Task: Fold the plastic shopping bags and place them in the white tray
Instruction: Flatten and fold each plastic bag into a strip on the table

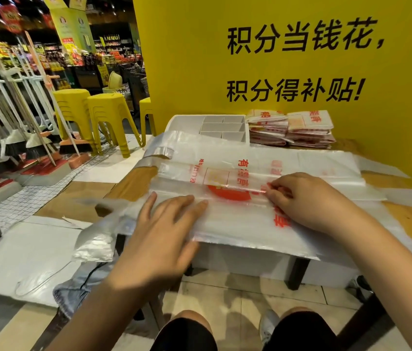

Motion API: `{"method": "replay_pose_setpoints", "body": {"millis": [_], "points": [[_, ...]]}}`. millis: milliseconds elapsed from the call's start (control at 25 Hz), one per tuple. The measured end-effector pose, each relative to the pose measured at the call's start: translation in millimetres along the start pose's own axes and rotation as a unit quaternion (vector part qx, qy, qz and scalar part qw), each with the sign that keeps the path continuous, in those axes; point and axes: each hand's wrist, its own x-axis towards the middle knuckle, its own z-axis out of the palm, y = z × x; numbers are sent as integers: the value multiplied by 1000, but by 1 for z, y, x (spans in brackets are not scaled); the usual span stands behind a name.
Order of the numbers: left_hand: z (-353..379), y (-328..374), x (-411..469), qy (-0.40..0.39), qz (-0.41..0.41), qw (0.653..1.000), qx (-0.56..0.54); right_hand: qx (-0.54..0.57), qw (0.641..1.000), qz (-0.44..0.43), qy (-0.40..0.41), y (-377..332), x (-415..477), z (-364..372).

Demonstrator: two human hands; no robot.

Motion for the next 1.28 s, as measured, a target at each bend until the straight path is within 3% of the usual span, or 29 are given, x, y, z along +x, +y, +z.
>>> {"method": "replay_pose_setpoints", "body": {"millis": [120, 200, 440, 720, 1000, 1280], "points": [[19, 18, -5, -47, 66, 995, 67, 31, 998, -49, 0, 4, -3, -1], [27, 27, -5, -52, 54, 994, 79, 40, 997, -72, -4, 4, -6, -2], [21, 33, -5, -14, 36, 999, -16, 35, 993, -109, -30, 7, -25, -8], [-27, 38, 12, 6, 20, 997, -77, -20, 989, -145, -8, 9, -27, -10], [-25, -7, 77, -177, 16, 983, -37, -120, 977, -174, -11, 11, -24, -11], [-13, -7, 77, -119, 18, 992, -33, -115, 981, -154, 21, 8, -22, -4]]}}
